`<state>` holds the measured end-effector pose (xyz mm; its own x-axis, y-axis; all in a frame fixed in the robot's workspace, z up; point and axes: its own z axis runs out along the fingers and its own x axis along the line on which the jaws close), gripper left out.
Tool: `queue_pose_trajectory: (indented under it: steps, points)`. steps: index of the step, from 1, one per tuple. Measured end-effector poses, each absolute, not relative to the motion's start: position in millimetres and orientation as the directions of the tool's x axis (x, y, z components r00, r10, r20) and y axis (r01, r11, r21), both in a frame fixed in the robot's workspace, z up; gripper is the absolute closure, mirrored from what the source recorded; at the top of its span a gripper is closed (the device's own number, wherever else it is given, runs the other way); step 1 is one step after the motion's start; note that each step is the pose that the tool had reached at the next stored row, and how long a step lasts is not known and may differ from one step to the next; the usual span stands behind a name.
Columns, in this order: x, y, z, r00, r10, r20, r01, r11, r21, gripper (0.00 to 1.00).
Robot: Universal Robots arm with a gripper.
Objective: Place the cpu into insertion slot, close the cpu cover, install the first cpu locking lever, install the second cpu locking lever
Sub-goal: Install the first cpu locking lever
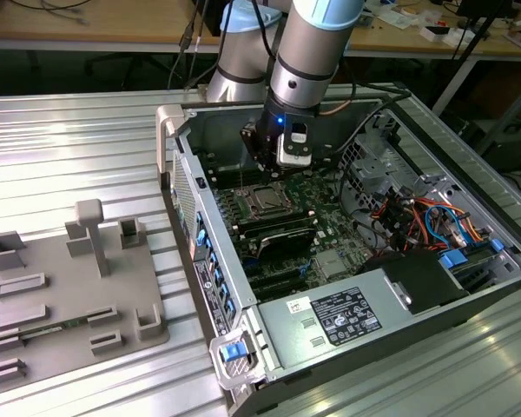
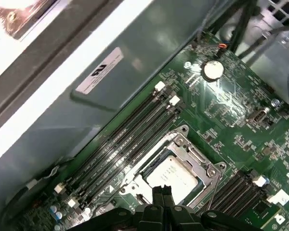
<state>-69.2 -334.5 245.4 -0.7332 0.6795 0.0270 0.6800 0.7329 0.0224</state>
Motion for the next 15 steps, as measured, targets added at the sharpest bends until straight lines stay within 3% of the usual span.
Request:
queue_pose_trajectory:
  steps: [15]
  points:
    - [-84.5, -334.8, 250.9, -0.838, 0.544, 0.029, 0.545, 0.838, 0.025, 0.89]
